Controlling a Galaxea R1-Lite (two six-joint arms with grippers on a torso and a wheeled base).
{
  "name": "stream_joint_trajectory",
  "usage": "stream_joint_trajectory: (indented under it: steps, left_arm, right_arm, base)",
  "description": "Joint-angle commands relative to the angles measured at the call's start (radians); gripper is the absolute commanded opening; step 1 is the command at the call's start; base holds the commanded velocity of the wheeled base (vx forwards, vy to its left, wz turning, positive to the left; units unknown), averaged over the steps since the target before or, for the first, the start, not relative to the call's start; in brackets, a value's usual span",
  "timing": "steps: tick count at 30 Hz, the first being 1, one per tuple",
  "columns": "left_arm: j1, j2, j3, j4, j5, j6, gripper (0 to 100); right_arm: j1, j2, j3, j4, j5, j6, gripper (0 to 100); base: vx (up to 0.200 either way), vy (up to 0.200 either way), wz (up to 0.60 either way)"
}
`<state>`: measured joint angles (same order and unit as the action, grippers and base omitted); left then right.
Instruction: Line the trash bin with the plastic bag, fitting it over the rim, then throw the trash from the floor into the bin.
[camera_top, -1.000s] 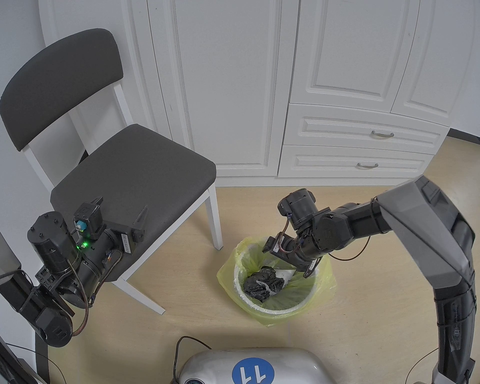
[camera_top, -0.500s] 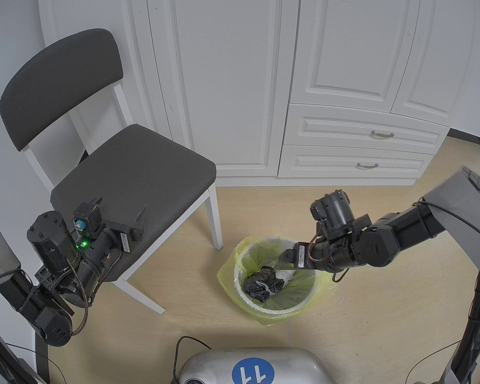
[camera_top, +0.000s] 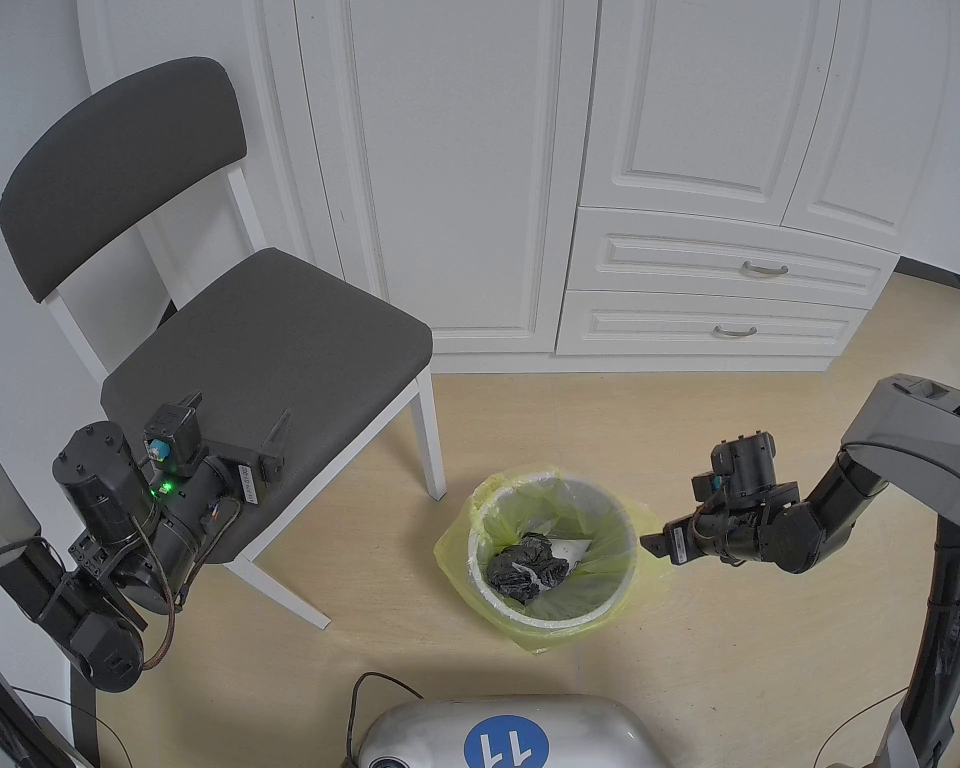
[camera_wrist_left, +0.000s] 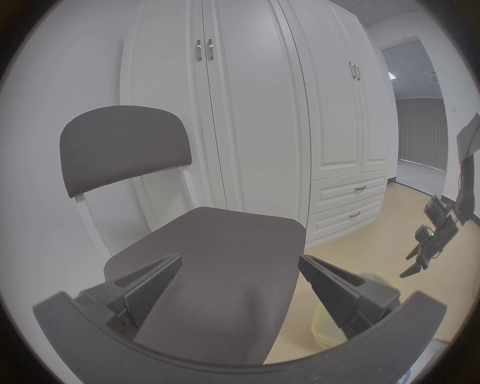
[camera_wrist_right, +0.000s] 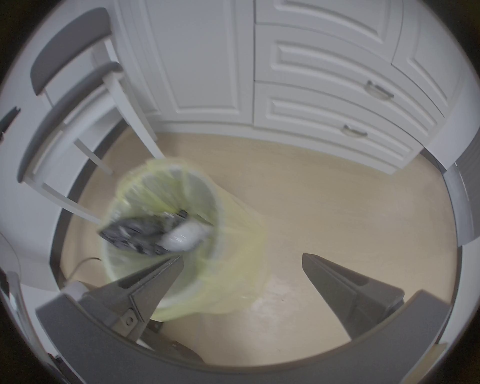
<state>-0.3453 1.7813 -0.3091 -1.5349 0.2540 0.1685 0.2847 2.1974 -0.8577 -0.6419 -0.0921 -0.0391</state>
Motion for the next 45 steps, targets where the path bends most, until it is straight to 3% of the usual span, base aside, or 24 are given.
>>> stream_joint_trajectory:
  steps: [1,12,19,21,28,33,36,38,39,40,41,45]
  left_arm:
    - [0.006,0.001,-0.002,0.001,0.001,-0.001,100]
    - [0.008,0.001,-0.004,0.001,0.001,-0.001,100]
    - [0.008,0.001,-0.004,0.001,0.001,0.000,100]
    - [0.008,0.001,-0.004,0.001,0.001,-0.001,100]
    - [0.019,-0.011,-0.002,-0.001,0.001,-0.001,100]
    - [0.022,-0.022,0.004,-0.001,0.001,-0.001,100]
    - [0.022,-0.029,0.007,-0.001,0.001,-0.001,100]
    - [0.020,-0.039,0.012,-0.001,0.002,-0.001,100]
    - [0.020,-0.039,0.012,-0.001,0.002,-0.001,100]
    - [0.017,-0.051,0.024,-0.001,0.002,-0.003,100]
    - [0.014,-0.056,0.030,-0.001,0.001,-0.004,100]
    - [-0.007,-0.075,0.055,-0.001,0.002,-0.006,100]
  right_arm:
    - [-0.070,0.128,-0.001,-0.012,0.002,-0.021,100]
    - [-0.075,0.239,-0.096,0.001,0.003,-0.010,100]
    - [-0.065,0.266,-0.207,0.143,-0.009,0.081,100]
    - [-0.065,0.275,-0.261,0.217,-0.043,0.110,100]
    - [-0.067,0.295,-0.340,0.215,-0.219,0.168,100]
    - [-0.073,0.304,-0.373,0.209,-0.247,0.229,100]
    - [-0.073,0.260,-0.331,0.215,-0.230,0.242,100]
    - [-0.071,0.203,-0.274,0.215,-0.169,0.249,100]
    - [-0.071,0.203,-0.274,0.215,-0.169,0.249,100]
    - [-0.073,0.114,-0.184,0.214,-0.058,0.251,100]
    - [-0.076,0.070,-0.135,0.211,0.000,0.252,100]
    - [-0.087,-0.059,0.006,0.203,0.120,0.254,100]
  base:
    - [0.000,0.000,0.00]
    - [0.000,0.000,0.00]
    - [0.000,0.000,0.00]
    - [0.000,0.000,0.00]
    - [0.000,0.000,0.00]
    - [0.000,0.000,0.00]
    - [0.000,0.000,0.00]
    - [0.000,0.000,0.00]
    - [0.000,0.000,0.00]
    - [0.000,0.000,0.00]
    - [0.000,0.000,0.00]
    - [0.000,0.000,0.00]
